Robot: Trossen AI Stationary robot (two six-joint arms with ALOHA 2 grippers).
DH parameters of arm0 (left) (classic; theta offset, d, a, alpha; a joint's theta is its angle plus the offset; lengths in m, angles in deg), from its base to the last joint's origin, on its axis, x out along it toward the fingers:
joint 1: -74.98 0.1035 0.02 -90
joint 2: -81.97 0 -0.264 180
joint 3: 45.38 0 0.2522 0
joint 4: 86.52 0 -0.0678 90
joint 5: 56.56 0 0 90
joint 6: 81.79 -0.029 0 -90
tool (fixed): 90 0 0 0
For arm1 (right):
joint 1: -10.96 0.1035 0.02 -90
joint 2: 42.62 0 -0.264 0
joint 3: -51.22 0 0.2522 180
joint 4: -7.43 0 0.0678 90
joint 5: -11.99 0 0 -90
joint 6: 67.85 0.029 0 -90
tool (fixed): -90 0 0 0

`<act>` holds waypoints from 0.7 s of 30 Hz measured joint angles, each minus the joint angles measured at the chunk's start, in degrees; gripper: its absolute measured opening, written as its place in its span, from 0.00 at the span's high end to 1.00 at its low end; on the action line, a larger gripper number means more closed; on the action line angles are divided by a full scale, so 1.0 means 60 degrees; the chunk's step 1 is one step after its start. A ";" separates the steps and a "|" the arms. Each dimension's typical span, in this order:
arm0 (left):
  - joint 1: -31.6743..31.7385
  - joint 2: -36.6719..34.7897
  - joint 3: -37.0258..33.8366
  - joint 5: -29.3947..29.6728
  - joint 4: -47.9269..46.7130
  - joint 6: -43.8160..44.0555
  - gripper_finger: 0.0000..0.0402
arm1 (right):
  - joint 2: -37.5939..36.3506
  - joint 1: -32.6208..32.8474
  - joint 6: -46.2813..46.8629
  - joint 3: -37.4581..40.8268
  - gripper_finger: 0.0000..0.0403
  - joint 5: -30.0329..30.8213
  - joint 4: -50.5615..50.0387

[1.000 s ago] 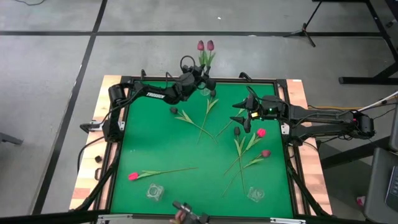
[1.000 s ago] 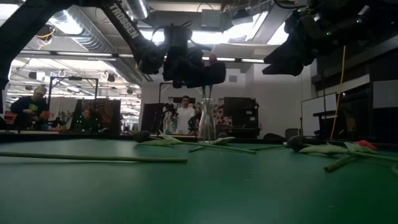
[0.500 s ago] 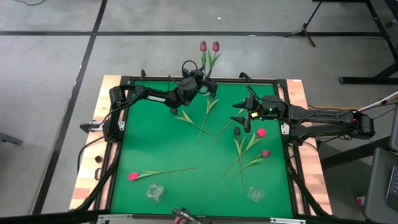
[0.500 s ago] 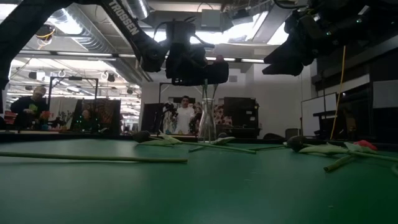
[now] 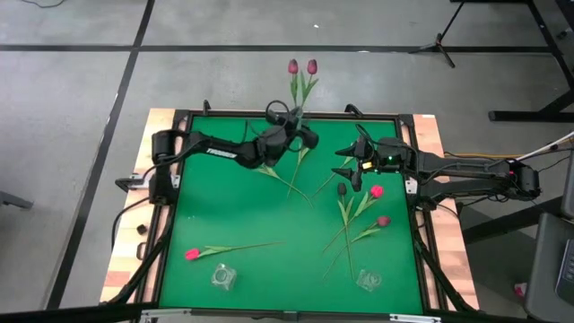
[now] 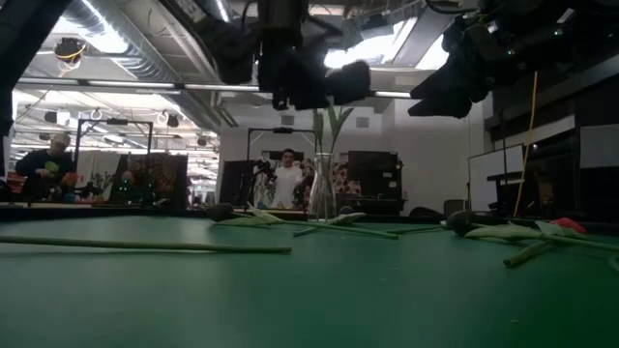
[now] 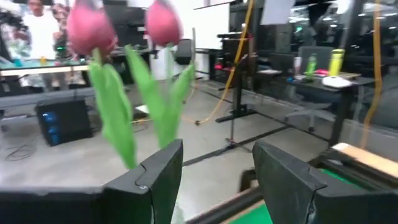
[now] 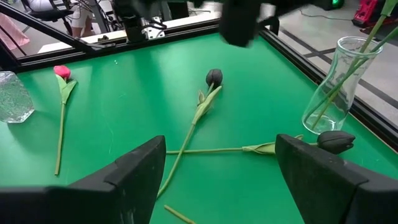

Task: Sort flowers into vase by color
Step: Put the dark red tulip into the top transparent vase

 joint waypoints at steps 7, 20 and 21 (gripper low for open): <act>-0.1317 -0.0433 0.0007 -0.0388 -0.0702 0.0750 0.52 | 0.0000 0.0007 0.0392 0.0000 0.25 -0.0617 -0.0397; -0.3977 -0.0587 0.0010 -0.0546 -0.1564 0.1588 0.52 | 0.0000 0.2219 0.0261 0.0010 0.25 -0.2890 -0.3304; -0.4116 -0.0587 0.0010 -0.0537 -0.1561 0.1647 0.52 | 0.0001 0.2611 0.0269 0.0011 0.25 -0.2676 -0.3417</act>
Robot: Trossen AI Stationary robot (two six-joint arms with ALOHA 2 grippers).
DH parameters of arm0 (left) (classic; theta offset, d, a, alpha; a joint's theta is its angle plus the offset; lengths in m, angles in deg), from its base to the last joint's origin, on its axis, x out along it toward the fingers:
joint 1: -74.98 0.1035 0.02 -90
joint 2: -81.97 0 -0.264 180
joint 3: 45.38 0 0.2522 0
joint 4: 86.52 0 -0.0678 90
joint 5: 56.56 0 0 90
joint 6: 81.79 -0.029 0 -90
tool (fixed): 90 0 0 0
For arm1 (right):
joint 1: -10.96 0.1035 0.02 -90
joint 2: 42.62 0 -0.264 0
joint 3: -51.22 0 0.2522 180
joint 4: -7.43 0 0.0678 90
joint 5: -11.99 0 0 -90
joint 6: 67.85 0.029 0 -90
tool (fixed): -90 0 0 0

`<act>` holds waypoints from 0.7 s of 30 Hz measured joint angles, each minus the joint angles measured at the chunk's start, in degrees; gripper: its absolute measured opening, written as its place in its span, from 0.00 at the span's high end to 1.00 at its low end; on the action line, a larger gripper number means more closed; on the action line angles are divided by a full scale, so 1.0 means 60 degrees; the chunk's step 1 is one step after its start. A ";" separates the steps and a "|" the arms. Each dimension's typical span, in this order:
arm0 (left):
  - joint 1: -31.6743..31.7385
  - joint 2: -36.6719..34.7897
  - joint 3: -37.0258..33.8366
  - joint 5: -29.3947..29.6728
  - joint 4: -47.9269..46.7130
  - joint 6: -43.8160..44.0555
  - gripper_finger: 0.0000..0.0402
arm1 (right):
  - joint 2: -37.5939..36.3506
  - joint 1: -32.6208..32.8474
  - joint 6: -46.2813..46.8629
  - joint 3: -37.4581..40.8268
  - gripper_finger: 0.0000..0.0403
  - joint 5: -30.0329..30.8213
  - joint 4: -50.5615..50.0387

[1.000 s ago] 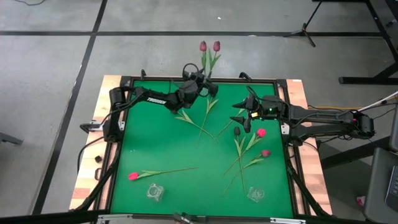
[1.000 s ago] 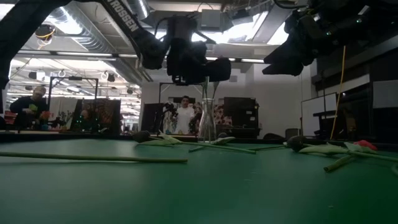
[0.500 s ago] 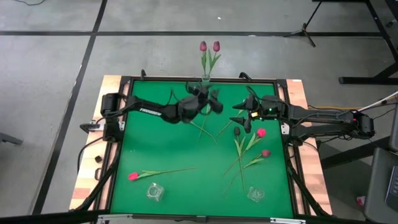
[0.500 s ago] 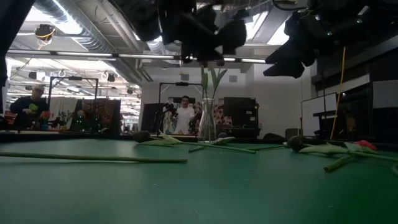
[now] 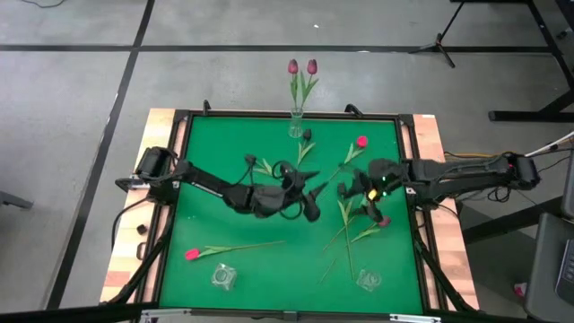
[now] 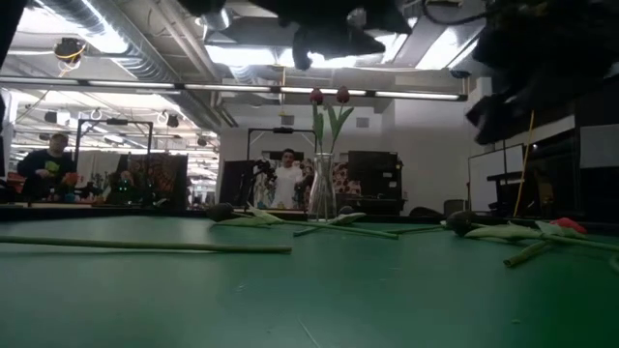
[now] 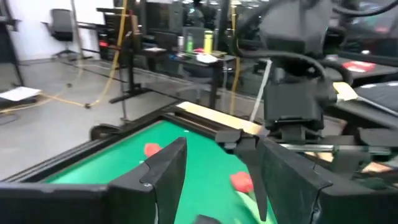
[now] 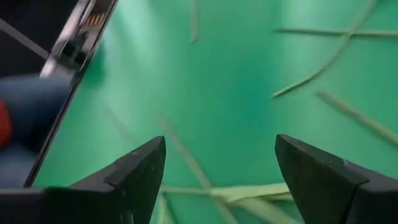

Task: Sort flowers into vase by color
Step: Put the dark red tulip into the top transparent vase

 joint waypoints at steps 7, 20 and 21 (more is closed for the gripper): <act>-0.0743 0.0004 0.0000 0.0018 -0.0082 0.0402 0.52 | 0.0271 0.2628 0.0012 0.0000 0.25 0.2146 -0.0856; -0.1003 0.0011 0.0000 0.0019 -0.1621 0.2455 0.52 | 0.3260 0.4230 0.0201 0.0000 0.25 0.3073 -0.1138; -0.1011 0.0011 0.0000 0.0022 -0.1635 0.2522 0.52 | 0.3497 0.4229 0.0160 -0.0013 0.25 0.3112 -0.1144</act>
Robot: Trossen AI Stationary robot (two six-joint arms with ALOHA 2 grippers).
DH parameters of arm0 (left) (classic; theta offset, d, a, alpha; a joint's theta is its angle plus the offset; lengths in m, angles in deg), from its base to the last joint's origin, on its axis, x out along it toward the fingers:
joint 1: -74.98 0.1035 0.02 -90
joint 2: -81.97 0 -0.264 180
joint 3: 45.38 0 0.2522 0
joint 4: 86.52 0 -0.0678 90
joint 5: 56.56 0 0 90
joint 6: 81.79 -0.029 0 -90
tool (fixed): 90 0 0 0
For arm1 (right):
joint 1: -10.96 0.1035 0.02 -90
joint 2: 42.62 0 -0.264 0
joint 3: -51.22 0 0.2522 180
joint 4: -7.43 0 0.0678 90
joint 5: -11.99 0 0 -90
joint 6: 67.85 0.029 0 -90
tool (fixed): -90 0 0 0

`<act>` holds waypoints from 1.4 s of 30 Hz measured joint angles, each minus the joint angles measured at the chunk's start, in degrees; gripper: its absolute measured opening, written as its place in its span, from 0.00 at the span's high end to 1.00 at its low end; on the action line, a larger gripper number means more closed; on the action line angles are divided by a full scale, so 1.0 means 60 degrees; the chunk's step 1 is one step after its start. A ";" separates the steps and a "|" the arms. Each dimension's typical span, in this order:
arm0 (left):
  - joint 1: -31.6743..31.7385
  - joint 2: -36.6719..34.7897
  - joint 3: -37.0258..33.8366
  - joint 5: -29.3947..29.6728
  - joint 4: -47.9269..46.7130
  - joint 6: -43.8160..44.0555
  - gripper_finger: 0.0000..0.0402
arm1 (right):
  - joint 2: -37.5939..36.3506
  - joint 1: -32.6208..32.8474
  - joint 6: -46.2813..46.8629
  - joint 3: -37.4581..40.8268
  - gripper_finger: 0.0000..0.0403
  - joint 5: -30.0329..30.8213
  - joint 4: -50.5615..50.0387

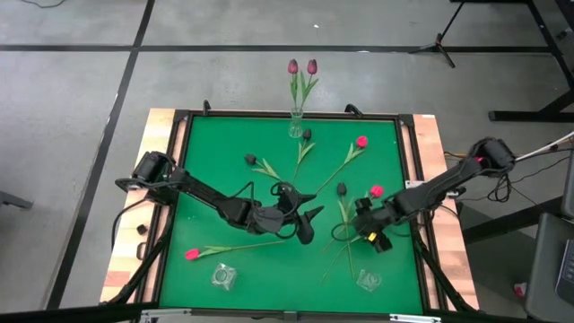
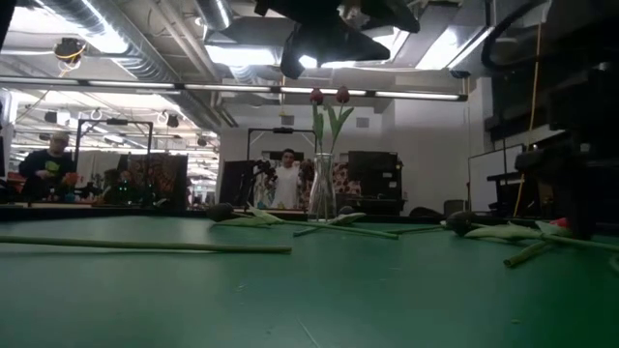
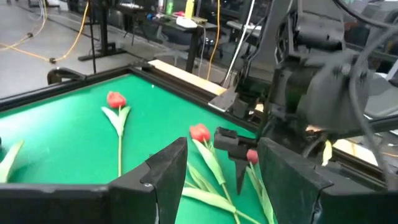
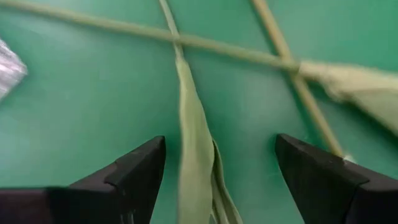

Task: Sort flowers into vase by color
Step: Put the dark red tulip into the top transparent vase

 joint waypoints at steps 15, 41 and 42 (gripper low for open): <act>0.0013 0.0000 0.0000 0.0000 -0.0083 0.0107 0.52 | 0.0724 -0.0014 0.0167 -0.0060 0.53 0.0673 -0.0386; 0.0015 0.0004 0.0000 0.0000 -0.0087 0.0104 0.52 | 0.0777 -0.0032 -0.0399 -0.2634 0.98 0.2507 -0.4518; 0.0015 0.0004 0.0000 0.0000 -0.0087 0.0104 0.52 | 0.0775 -0.0028 -0.0399 -0.2808 0.97 0.2716 -0.4860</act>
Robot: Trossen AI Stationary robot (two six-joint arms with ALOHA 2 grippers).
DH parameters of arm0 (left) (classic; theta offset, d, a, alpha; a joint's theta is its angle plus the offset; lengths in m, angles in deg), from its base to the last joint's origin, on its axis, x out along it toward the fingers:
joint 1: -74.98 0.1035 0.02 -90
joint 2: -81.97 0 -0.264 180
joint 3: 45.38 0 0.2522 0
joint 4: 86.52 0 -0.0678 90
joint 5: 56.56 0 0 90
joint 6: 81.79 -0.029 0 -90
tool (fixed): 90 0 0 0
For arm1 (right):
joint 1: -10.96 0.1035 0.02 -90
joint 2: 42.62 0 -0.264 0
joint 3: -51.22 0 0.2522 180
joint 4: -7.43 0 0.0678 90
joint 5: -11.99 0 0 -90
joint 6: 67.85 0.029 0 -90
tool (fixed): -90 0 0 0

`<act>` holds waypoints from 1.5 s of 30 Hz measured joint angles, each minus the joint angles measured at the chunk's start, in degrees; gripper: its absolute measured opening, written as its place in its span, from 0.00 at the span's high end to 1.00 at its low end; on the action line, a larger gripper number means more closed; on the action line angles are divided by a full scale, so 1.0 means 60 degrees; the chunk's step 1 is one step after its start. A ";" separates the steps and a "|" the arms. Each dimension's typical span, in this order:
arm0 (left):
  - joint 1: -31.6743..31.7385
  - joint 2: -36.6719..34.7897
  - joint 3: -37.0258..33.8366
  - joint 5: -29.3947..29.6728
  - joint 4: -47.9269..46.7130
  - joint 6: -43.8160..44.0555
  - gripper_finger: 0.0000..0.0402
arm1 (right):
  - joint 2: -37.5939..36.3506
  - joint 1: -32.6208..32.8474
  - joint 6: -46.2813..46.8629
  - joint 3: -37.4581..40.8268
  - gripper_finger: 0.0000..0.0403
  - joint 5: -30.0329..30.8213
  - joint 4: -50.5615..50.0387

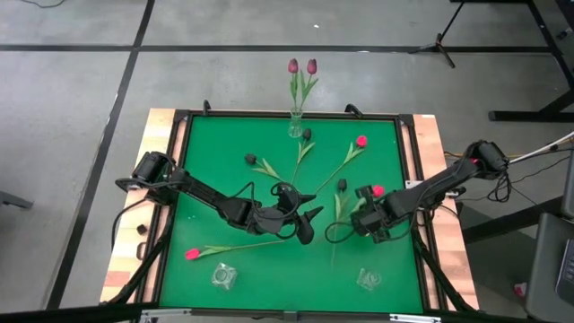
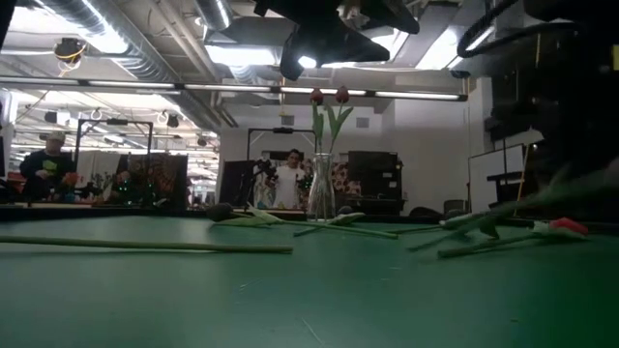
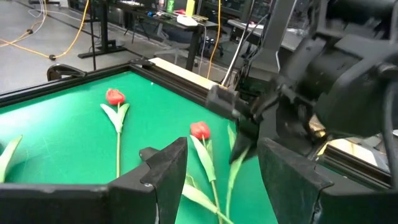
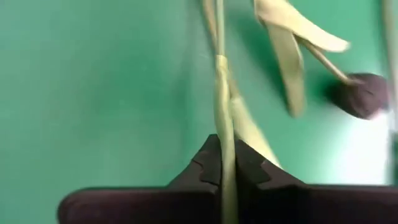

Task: Sort flowers into vase by color
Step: Put the dark red tulip into the top transparent vase

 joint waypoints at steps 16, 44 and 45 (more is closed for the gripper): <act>0.1054 0.0004 0.0000 -0.2138 -0.0537 0.1009 0.52 | -0.0020 0.0000 -0.1230 -0.2687 0.96 0.2761 -0.3511; 0.2922 0.0015 0.0007 -0.8785 -0.0412 0.1989 0.52 | 0.0000 0.0011 -1.1842 -0.3262 0.97 0.6330 -0.0658; 0.2922 0.0015 0.0007 -0.8791 -0.0430 0.1986 0.52 | 0.0000 0.0011 -1.2129 -0.3262 0.96 0.6330 -0.0469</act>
